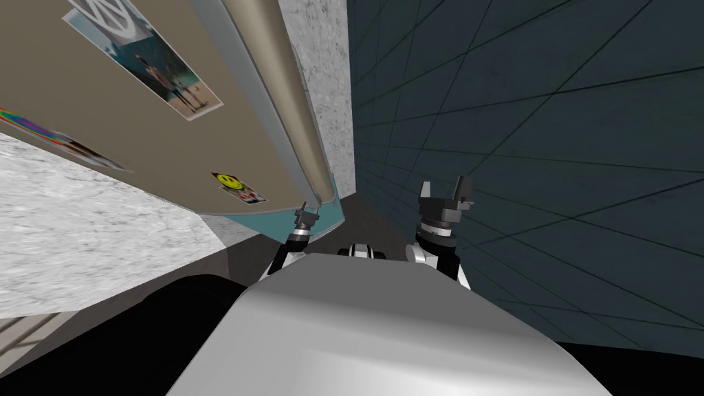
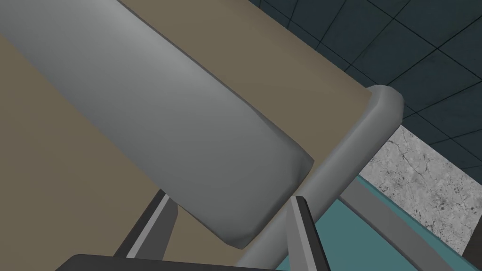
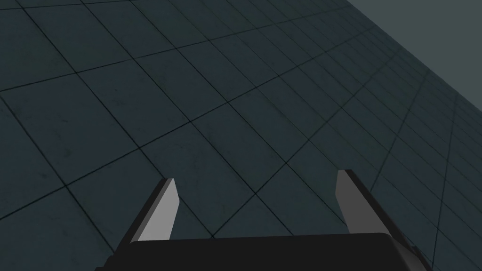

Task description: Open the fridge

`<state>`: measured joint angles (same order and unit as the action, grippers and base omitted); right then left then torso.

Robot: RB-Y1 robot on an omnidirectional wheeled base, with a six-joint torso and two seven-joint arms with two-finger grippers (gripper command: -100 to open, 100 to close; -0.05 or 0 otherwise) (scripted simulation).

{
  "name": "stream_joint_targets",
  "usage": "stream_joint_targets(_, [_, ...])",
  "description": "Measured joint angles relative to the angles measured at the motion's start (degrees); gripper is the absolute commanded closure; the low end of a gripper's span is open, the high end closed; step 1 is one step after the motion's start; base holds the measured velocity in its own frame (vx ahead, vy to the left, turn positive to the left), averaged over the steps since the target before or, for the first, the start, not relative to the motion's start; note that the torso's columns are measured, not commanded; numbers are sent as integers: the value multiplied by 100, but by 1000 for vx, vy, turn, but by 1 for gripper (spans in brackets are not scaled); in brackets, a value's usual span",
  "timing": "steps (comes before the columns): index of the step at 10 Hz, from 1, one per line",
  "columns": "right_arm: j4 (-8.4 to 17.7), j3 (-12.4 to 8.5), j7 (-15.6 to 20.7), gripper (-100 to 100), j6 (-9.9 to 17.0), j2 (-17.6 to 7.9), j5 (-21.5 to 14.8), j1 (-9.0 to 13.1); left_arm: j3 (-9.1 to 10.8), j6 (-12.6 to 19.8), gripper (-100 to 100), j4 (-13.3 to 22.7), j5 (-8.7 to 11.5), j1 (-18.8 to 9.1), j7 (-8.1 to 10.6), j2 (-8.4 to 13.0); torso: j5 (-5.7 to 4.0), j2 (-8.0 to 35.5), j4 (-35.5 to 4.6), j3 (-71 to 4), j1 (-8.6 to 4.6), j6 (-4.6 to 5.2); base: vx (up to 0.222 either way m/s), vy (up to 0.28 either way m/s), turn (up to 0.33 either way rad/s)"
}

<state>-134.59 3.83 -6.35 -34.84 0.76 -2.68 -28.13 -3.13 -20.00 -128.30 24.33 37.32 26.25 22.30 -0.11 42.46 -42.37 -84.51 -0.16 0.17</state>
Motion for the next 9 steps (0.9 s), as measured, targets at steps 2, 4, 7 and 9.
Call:
stream_joint_targets(2, [0,0,0,0,0,0,0,-1,-148,-31,100,-17,-37,-10,28,99,3,1,-9,0,23,-27,-245,132,-117])
stream_joint_targets(4, [1,0,0,0,0,0,0,1,-330,-203,100,-57,-81,42,102,308,8,30,-14,20,31,-27,-342,163,-150])
stream_joint_targets(7, [1,-1,0,0,1,0,0,1,-582,-236,100,-157,-121,38,206,595,-4,21,-25,10,20,-26,-351,174,-146])
stream_joint_targets(9, [1,-1,0,0,0,0,0,0,-745,-379,100,-239,-149,140,300,847,-8,14,-30,1,14,-28,-256,125,-96])
